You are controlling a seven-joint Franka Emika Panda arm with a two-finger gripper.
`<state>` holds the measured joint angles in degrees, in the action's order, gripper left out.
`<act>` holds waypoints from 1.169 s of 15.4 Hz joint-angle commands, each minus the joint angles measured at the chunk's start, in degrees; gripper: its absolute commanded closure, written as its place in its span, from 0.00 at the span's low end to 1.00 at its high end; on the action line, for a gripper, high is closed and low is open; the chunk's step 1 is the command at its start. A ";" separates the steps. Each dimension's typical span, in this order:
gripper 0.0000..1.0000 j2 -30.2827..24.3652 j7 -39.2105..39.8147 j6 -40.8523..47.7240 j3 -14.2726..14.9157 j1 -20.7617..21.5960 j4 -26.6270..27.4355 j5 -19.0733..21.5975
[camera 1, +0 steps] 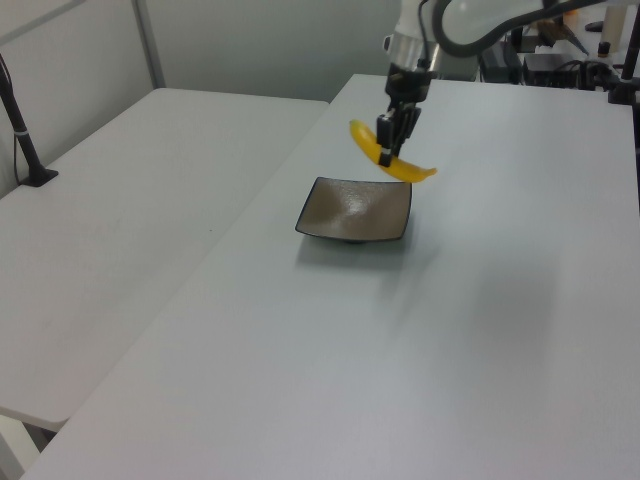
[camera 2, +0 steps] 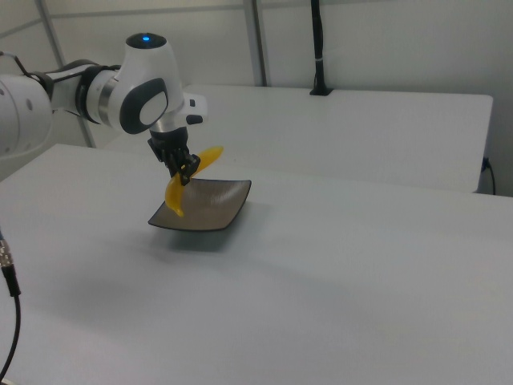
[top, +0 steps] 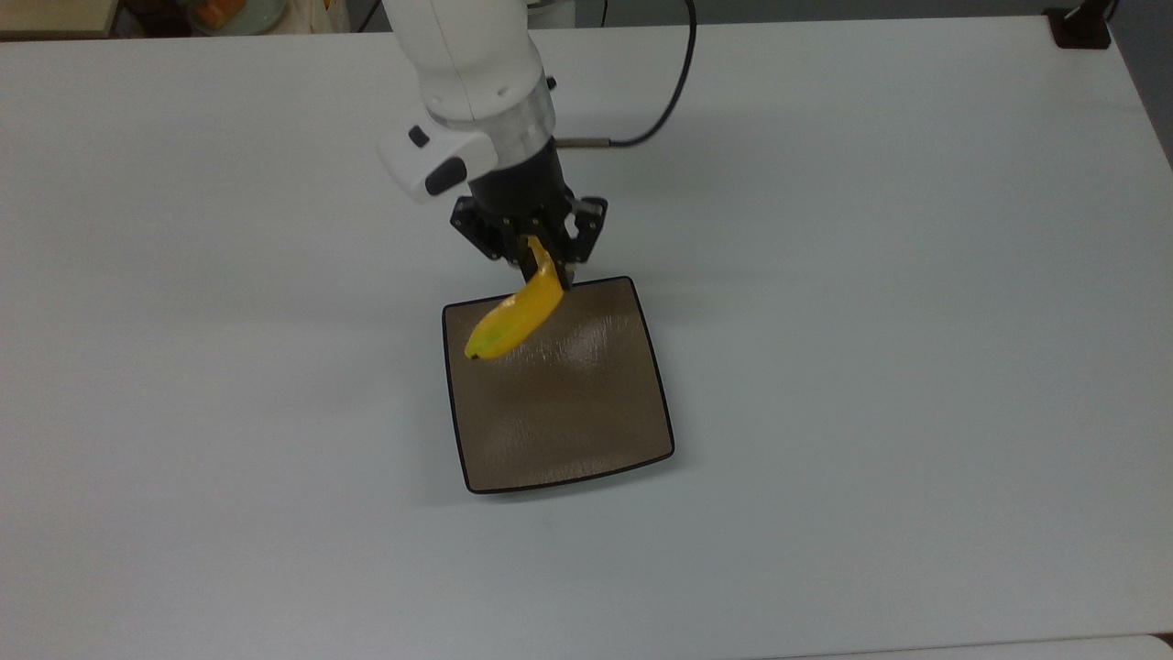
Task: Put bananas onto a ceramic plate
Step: 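Carry the held banana over the brown square plate, then lower the banana onto the plate and open the gripper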
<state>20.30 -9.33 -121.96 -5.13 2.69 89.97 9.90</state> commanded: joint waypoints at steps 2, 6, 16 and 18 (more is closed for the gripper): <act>0.00 5.54 -7.46 -4.25 -0.41 1.52 -4.98 -2.51; 0.00 5.45 -7.46 -4.17 -0.50 1.61 -4.98 -3.57; 0.00 -1.83 4.74 14.52 -0.41 1.08 -3.66 -8.31; 0.00 -4.73 5.99 16.92 -0.41 1.17 -0.52 -10.67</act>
<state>20.89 -7.08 -109.02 -5.63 3.79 84.33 2.02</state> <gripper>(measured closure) 0.000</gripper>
